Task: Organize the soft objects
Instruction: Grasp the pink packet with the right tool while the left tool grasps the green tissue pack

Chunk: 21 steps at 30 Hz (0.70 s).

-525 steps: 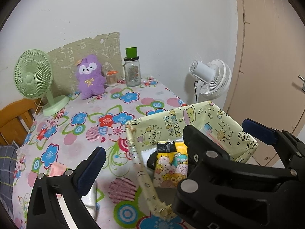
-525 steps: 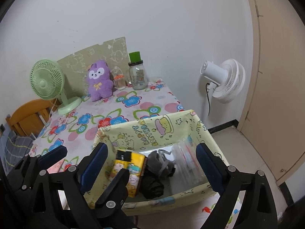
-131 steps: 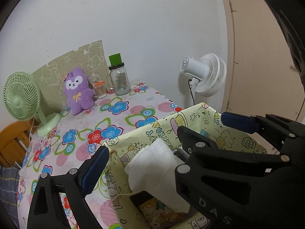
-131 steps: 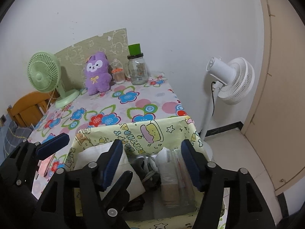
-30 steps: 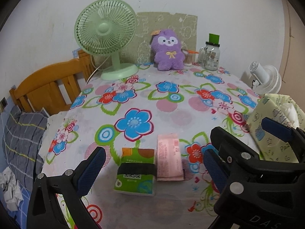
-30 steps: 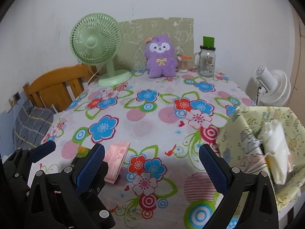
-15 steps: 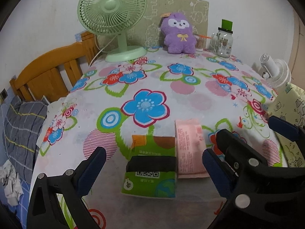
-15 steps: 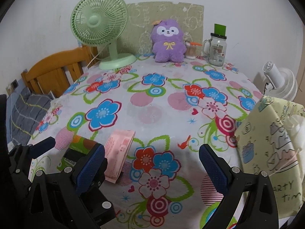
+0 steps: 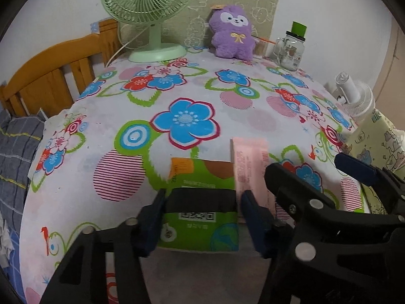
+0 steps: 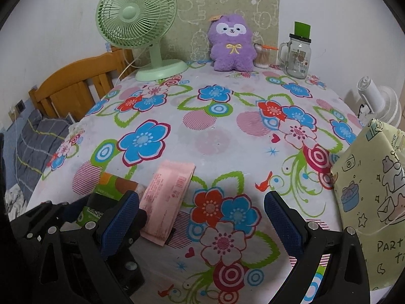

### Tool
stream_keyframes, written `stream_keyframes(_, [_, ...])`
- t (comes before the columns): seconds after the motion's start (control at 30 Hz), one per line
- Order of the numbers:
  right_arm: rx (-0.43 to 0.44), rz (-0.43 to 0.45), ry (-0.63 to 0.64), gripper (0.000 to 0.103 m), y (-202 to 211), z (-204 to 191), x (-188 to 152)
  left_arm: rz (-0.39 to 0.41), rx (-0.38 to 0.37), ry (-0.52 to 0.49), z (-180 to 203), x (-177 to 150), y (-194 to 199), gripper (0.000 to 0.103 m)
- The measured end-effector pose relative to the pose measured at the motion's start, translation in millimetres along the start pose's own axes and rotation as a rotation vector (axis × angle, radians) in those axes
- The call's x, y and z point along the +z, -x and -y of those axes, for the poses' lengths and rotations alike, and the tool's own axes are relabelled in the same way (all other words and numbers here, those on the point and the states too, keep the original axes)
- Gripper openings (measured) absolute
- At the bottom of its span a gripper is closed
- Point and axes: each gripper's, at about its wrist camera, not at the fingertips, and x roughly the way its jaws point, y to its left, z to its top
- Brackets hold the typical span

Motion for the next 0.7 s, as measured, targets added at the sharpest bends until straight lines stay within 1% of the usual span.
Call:
stream_keyframes(0.1, [0.008,-0.003,-0.012,0.1,-1.0,-1.1,1.4,-0.005,-0.019,0.022,-5.8,0.6,0.7,0.052])
stream_keyframes(0.33, [0.014,-0.029,0.005,0.1,-7.7,-9.4,3.9,-0.001,0.027,0.004,-12.0,1.4,2.2,0.051])
stream_keyframes(0.47, [0.016,-0.057,0.014,0.1,-14.7,-15.5,6.0,-0.005,0.051,-0.029,-14.0,3.6,1.1,0.051])
stream_keyframes(0.63, [0.015,-0.104,0.011,0.09,-28.0,-22.3,9.5,-0.011,0.055,-0.049,-14.7,4.5,-1.5,0.051])
stream_keyframes(0.7, [0.002,-0.114,0.018,0.087,-33.2,-25.1,11.3,-0.011,0.053,-0.053,-14.6,4.9,-2.4,0.051])
